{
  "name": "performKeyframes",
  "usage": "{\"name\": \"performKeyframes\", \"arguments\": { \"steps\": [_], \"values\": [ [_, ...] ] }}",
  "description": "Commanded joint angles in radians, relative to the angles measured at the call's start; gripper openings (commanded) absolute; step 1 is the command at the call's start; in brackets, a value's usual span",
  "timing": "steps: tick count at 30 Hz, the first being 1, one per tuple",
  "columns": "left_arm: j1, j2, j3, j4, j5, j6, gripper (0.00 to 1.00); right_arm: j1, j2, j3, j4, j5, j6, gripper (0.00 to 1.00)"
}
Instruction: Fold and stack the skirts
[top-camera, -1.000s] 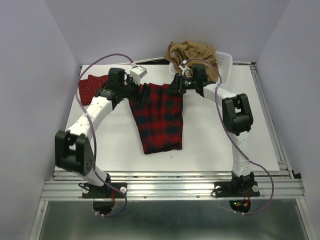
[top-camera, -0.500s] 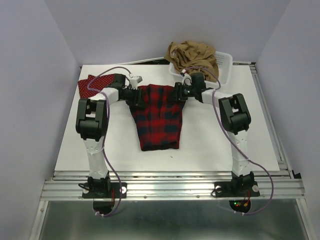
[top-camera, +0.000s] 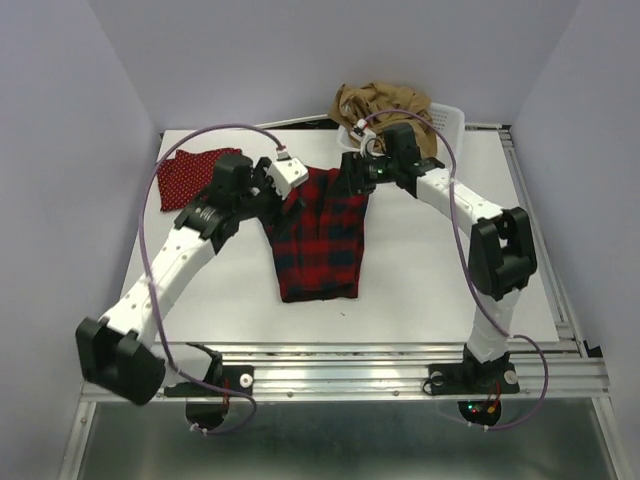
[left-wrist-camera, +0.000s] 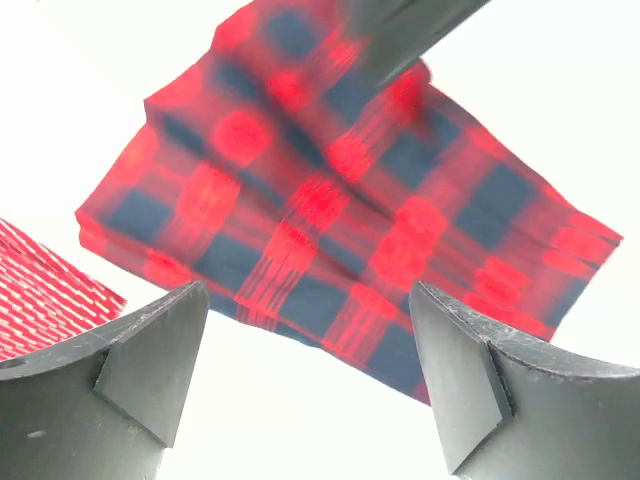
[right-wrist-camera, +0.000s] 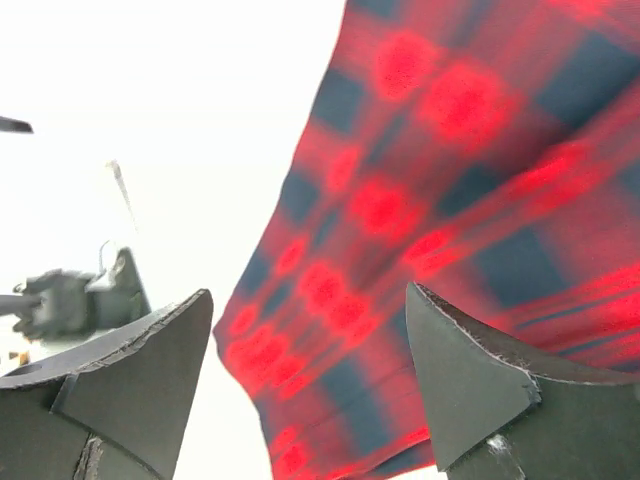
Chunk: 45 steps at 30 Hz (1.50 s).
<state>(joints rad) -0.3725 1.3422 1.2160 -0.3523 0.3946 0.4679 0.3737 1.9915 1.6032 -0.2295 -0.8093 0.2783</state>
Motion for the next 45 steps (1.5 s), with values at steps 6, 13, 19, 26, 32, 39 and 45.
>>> {"name": "performKeyframes", "arguments": {
  "steps": [6,13,19,26,32,39,45],
  "values": [
    [-0.058,-0.266,-0.295,0.018,-0.137,0.084,0.99,0.041,-0.343,-0.402,-0.289,0.202,0.024,1.0],
    [-0.273,-0.348,-0.475,0.166,-0.354,0.104,0.99,0.041,-0.378,-0.698,-0.099,0.099,0.179,1.0],
    [-0.354,-0.383,-0.565,0.242,-0.474,0.175,0.99,0.041,-0.315,-0.764,0.119,0.027,0.324,1.0],
    [-0.398,-0.451,-0.627,0.26,-0.451,0.314,0.99,0.041,-0.241,-0.793,0.248,-0.028,0.424,1.0],
    [-0.414,-0.517,-0.682,0.343,-0.462,0.327,0.99,0.041,-0.264,-0.804,0.265,-0.076,0.433,1.0],
    [-0.414,-0.673,-0.788,0.46,-0.444,0.314,0.99,0.041,-0.307,-0.862,0.353,-0.107,0.567,1.0],
    [-0.414,-0.744,-0.84,0.455,-0.399,0.281,0.99,0.041,-0.277,-0.885,0.472,-0.065,0.65,1.0]
  ]
}}
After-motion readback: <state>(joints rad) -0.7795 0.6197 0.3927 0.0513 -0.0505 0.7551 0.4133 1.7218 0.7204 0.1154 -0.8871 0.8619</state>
